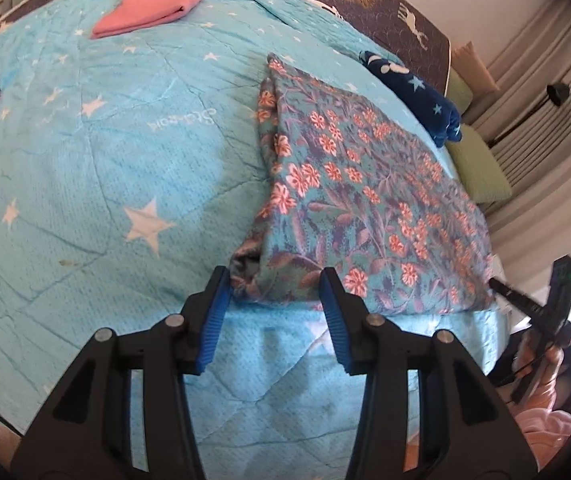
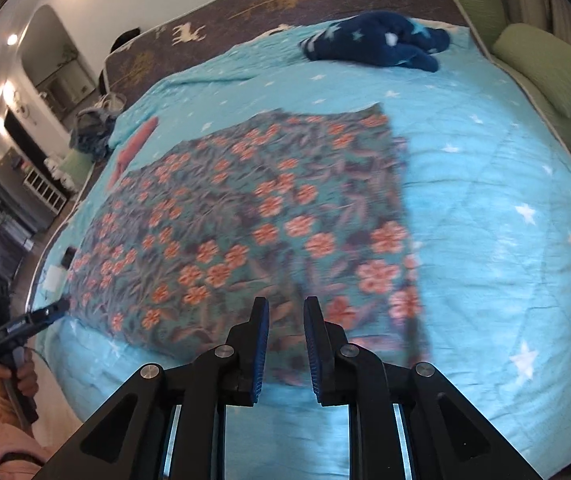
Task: Fold small clothes
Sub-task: 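Pinch the folded shirt's edge with the left gripper and tidy it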
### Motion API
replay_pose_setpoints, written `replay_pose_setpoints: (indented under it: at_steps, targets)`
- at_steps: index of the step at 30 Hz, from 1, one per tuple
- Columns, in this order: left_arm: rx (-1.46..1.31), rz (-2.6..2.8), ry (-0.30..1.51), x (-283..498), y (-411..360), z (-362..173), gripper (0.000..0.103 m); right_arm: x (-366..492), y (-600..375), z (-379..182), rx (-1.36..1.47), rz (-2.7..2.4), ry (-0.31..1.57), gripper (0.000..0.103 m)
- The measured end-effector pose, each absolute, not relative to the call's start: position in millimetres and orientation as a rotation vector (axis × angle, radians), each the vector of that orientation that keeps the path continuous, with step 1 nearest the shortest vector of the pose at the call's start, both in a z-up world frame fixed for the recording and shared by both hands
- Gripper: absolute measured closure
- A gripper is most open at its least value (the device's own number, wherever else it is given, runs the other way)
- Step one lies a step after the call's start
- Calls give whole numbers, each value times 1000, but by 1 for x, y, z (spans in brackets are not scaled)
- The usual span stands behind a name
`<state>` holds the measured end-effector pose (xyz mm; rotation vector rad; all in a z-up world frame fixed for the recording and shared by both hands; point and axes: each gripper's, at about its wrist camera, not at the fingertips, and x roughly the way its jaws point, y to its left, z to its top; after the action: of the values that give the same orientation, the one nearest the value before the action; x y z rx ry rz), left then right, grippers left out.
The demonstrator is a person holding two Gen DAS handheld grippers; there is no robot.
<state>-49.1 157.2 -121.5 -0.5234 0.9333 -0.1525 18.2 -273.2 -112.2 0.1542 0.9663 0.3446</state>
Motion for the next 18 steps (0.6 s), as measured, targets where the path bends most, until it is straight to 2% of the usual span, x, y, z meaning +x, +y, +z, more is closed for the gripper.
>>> replay_pose_setpoints:
  at_steps: [3, 8, 13, 18]
  targets:
    - [-529, -157, 928, -50, 160, -123, 56, 18, -265, -124, 110, 334, 1012, 78]
    - [-506, -173, 920, -51, 158, -124, 56, 19, -289, -132, 268, 341, 1033, 78]
    - [-496, -179, 912, -46, 159, -124, 61, 13, -268, -120, 170, 301, 1008, 76]
    - [-505, -181, 905, -49, 165, -123, 62, 8, -236, -111, 79, 349, 974, 73]
